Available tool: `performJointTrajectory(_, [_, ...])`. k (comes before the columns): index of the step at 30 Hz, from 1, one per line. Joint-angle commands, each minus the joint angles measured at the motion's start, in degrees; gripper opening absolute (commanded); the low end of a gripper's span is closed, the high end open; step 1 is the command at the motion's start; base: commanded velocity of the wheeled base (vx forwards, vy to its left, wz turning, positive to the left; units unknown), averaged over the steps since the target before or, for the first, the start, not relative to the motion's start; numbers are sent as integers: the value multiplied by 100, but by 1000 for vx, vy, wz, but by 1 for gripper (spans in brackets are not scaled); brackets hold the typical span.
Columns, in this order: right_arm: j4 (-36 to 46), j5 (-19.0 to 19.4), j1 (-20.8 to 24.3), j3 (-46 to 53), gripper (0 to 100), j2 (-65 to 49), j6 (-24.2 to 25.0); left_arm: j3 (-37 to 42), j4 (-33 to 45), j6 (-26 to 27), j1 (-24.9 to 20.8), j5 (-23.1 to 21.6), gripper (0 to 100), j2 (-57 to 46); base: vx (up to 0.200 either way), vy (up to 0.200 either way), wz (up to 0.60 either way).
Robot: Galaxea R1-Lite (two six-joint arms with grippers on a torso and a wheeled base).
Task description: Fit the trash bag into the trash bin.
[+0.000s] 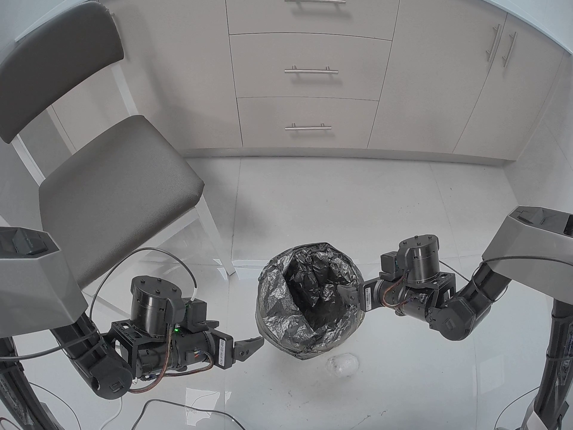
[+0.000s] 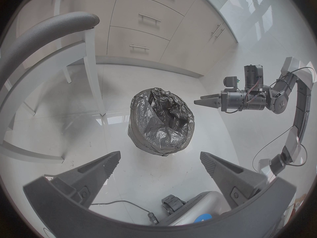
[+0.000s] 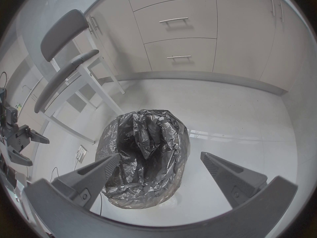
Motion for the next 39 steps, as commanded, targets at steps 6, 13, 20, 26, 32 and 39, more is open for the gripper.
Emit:
performJointTrajectory(6, [27,5,-544,-397,100,449,-18,-11,-9,-3,-1,-1,100,62,0,0,0])
performJointTrajectory(13, [18,5,-561,-432,100,502,-18,-20,-9,-12,-1,-10,100,97,0,29,0])
performJointTrajectory(20, [9,5,-561,-432,100,502,-18,-28,-18,-3,-1,-1,100,159,0,200,0])
performJointTrajectory(26, [9,-4,-561,-424,100,502,-18,68,-466,-12,-1,8,100,326,0,33,0])
performJointTrajectory(32, [9,-4,-570,-432,100,520,-35,165,-853,-29,-1,-1,100,467,0,0,0])
performJointTrajectory(39, [79,-136,-1036,-635,100,590,-325,200,-949,-21,-10,17,100,484,0,0,0])
